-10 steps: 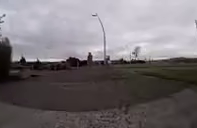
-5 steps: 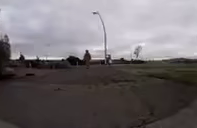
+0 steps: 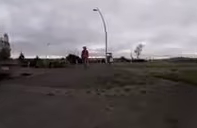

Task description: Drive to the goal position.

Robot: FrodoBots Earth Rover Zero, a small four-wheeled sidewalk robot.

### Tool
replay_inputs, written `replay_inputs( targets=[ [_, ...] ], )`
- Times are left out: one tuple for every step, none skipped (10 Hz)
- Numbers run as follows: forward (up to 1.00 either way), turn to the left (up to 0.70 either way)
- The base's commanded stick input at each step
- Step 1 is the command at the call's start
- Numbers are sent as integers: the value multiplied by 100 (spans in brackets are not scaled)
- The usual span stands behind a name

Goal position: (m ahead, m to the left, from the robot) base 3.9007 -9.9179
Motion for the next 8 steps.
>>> replay_inputs(
  targets=[
    [100,0],
    [100,0],
    [100,0],
    [100,0],
    [100,0],
    [100,0],
    [100,0],
    [100,0]
  ],
)
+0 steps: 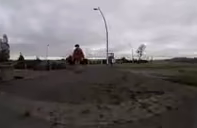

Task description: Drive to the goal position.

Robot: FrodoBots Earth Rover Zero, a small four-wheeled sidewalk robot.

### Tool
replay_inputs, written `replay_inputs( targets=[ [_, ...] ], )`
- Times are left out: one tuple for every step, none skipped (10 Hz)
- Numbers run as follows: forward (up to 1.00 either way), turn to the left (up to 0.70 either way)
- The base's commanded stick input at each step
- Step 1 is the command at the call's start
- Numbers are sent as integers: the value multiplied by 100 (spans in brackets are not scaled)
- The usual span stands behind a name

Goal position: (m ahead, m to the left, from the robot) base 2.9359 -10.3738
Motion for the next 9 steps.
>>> replay_inputs(
  targets=[
    [100,0],
    [100,0],
    [100,0],
    [100,0],
    [100,0],
    [100,0],
    [100,0],
    [100,-8],
    [100,-25]
  ],
)
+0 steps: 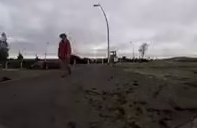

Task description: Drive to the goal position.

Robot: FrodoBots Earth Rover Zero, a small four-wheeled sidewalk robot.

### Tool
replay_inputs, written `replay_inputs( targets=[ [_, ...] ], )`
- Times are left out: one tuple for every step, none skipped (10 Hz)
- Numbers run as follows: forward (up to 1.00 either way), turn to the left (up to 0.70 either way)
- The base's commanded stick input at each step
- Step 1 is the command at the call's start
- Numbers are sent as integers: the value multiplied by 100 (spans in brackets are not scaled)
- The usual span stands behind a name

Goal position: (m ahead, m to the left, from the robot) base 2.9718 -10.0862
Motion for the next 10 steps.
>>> replay_inputs(
  targets=[
    [100,-40],
    [100,-40],
    [100,-40],
    [100,-40],
    [100,-40],
    [100,-40],
    [100,-40],
    [100,-31],
    [100,-13],
    [100,0]
  ],
)
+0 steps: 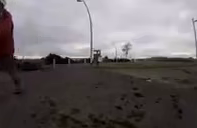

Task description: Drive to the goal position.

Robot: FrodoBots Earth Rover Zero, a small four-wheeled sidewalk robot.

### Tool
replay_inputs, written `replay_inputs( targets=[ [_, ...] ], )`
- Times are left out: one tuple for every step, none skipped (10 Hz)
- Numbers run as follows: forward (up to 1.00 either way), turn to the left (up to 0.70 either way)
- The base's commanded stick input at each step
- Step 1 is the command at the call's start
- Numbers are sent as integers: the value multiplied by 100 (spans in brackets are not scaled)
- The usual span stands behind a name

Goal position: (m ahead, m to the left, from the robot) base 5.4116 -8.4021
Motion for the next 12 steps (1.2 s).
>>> replay_inputs(
  targets=[
    [100,0],
    [100,0],
    [100,0],
    [100,0],
    [100,0],
    [100,0],
    [100,0],
    [100,0],
    [100,0],
    [100,0],
    [100,0],
    [100,0]
  ],
)
